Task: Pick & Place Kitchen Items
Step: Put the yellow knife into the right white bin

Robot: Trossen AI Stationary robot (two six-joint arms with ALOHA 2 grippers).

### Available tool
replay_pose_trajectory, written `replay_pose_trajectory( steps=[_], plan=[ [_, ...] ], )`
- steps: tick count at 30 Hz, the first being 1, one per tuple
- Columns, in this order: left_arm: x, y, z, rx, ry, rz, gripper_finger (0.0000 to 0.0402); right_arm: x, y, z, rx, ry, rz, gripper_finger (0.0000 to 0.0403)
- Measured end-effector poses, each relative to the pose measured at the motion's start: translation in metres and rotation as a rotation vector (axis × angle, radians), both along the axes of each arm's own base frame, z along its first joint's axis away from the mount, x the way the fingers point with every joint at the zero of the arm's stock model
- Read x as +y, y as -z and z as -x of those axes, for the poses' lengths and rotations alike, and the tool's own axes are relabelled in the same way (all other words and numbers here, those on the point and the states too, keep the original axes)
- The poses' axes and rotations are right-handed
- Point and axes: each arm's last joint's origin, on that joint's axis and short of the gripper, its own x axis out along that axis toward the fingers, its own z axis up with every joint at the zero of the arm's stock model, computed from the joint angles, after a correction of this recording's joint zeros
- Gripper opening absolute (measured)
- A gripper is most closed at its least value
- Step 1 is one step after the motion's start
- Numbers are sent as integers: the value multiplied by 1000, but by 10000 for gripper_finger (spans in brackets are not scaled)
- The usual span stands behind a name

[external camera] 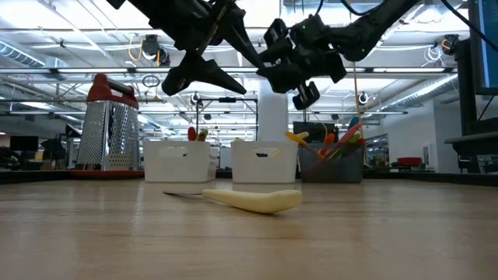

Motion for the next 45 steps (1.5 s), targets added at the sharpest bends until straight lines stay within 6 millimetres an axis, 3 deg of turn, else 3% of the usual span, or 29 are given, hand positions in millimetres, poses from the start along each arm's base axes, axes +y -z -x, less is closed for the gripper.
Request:
replay_pose_trajectory(
  steps=[6,13,21,29,37,45],
  plan=[
    [-16,0,3,-1,36,15,200,6,-21,9,-115,-26,138,96],
    [-36,0,8,-6,51,75,200,21,-30,43,-221,-39,293,81],
    [-47,0,12,-20,-13,150,200,45,0,99,-237,4,397,65],
    [-59,3,14,-12,-63,285,200,69,32,140,-321,35,447,54],
    [-65,4,17,12,-123,467,200,80,51,165,-427,232,477,54],
    [-66,4,17,4,-210,567,200,87,60,177,-556,191,585,54]
  ],
)
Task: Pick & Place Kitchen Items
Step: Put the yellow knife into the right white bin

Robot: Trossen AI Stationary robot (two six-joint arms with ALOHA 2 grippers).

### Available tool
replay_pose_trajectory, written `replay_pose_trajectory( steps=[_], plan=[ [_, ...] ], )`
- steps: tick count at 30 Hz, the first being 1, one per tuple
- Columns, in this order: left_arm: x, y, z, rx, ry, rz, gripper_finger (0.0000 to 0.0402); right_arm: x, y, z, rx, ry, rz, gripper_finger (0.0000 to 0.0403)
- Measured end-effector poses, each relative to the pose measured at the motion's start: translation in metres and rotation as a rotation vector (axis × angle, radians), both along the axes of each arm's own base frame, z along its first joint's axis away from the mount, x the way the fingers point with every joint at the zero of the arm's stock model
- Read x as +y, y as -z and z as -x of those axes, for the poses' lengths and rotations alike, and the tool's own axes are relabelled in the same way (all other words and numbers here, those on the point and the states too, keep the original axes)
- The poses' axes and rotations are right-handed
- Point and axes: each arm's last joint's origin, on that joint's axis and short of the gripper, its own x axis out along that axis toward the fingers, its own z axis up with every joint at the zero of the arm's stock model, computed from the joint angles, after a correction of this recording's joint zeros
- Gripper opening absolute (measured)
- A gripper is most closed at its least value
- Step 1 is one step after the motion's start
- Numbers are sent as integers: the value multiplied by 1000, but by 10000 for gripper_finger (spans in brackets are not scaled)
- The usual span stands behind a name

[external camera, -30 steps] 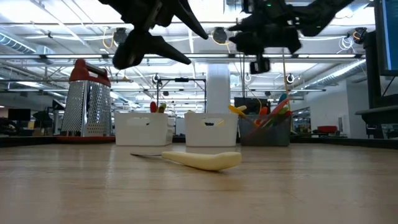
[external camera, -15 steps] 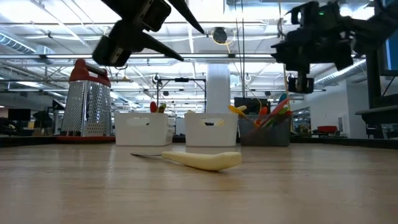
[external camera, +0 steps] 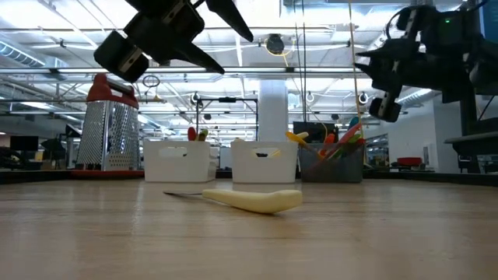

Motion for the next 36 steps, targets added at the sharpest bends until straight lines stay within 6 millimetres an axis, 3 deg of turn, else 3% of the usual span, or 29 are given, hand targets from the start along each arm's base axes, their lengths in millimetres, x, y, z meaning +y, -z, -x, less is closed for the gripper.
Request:
replay_pose_trajectory(
  steps=[10,18,23,30,36],
  plan=[
    [-14,2,3,-46,-240,62,200,-7,-21,19,-168,-145,198,54],
    [-34,17,-40,138,-268,158,200,-8,-43,41,-339,-14,458,19],
    [-44,15,-63,224,-328,182,200,-3,-51,50,-397,2,574,4],
    [-43,13,-76,335,-424,235,200,-1,-54,56,-433,15,673,2],
    [-38,30,-78,470,-475,316,200,-1,-53,55,-421,10,662,1]
  ],
)
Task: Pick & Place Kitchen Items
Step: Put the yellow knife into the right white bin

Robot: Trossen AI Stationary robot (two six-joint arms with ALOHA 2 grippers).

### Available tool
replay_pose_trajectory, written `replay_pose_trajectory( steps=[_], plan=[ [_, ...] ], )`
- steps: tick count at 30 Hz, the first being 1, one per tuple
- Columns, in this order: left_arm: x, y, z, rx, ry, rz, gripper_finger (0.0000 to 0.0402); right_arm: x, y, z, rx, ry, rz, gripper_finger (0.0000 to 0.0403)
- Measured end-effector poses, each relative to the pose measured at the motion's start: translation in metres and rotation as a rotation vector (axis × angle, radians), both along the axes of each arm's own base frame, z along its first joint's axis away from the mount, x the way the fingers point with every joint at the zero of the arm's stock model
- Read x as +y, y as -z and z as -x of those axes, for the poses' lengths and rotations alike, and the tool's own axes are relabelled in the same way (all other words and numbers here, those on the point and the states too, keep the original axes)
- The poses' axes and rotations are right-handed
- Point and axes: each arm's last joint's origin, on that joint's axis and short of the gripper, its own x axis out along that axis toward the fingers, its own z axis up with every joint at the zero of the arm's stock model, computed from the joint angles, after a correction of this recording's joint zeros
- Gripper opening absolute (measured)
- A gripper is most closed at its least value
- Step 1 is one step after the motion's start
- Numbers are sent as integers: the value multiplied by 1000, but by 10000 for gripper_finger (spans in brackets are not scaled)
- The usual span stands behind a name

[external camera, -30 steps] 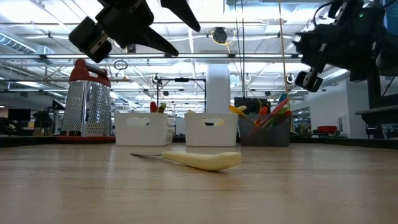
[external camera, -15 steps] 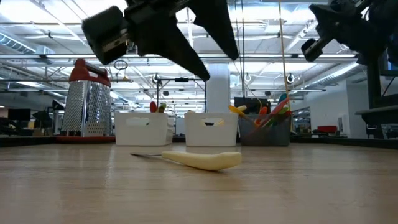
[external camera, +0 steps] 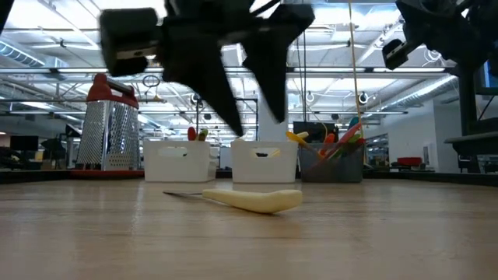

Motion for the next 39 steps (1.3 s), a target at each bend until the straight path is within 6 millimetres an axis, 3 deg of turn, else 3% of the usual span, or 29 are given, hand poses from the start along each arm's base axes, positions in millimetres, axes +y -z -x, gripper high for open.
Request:
replay_pose_trajectory(
  steps=[13,16,26,30,33,39],
  plan=[
    [10,4,2,91,-41,69,200,-2,5,-2,39,-9,-11,1],
    [11,14,-1,125,-36,89,200,-2,5,-2,39,-10,-11,1],
    [6,76,-18,205,-9,123,200,-2,5,-3,44,-10,-18,1],
    [3,88,-25,174,32,160,198,-2,5,-3,45,-10,-19,1],
    [1,89,-27,159,46,191,173,-2,5,-3,46,-10,-20,1],
    [1,91,-25,169,49,159,75,-2,6,-3,51,-10,-25,1]
  ],
)
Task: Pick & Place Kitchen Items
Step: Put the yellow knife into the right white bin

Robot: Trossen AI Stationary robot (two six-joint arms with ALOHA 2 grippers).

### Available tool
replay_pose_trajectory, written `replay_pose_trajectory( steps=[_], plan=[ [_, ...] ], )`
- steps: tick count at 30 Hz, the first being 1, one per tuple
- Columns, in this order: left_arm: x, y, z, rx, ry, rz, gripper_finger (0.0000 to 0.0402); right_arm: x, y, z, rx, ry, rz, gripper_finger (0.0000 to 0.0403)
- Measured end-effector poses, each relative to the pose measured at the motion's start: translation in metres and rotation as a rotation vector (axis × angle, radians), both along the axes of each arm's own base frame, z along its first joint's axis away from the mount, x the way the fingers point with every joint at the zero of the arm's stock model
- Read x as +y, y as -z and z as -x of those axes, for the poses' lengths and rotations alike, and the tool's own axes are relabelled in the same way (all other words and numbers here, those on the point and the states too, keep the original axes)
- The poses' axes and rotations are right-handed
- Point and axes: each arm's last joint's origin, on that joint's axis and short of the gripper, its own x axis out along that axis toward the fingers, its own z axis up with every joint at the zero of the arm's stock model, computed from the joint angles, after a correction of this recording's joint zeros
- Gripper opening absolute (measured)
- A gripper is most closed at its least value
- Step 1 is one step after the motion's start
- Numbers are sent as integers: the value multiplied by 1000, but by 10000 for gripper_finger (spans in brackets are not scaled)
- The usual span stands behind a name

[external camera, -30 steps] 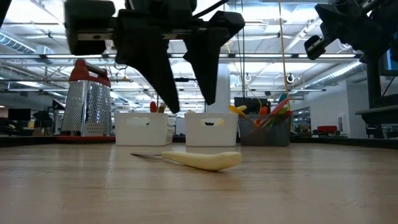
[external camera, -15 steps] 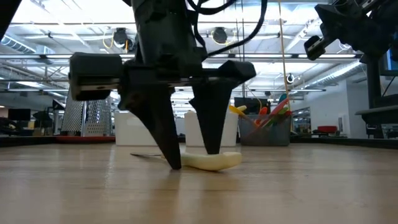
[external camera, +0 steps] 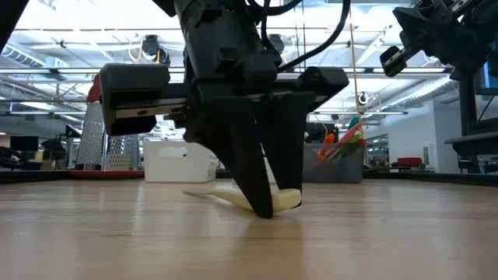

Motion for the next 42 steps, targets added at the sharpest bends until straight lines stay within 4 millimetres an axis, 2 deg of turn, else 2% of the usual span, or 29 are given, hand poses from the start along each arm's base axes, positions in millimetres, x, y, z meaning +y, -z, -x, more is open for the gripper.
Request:
replay_pose_trajectory(
  steps=[2,11,17,23,31,42],
  plan=[
    [0,0,0,-2,0,-10,54,0,0,0,0,0,0,1],
    [0,0,-1,-41,74,-71,54,0,0,0,0,0,0,1],
    [-6,-8,2,-88,108,-124,54,0,0,0,0,0,0,1],
    [-14,-20,6,-137,106,-191,54,0,0,0,3,0,-3,1],
    [-22,-22,7,-186,95,-228,54,0,0,0,3,0,-4,1],
    [-23,-24,2,-263,92,-282,54,0,0,0,4,0,-5,2]
  ],
)
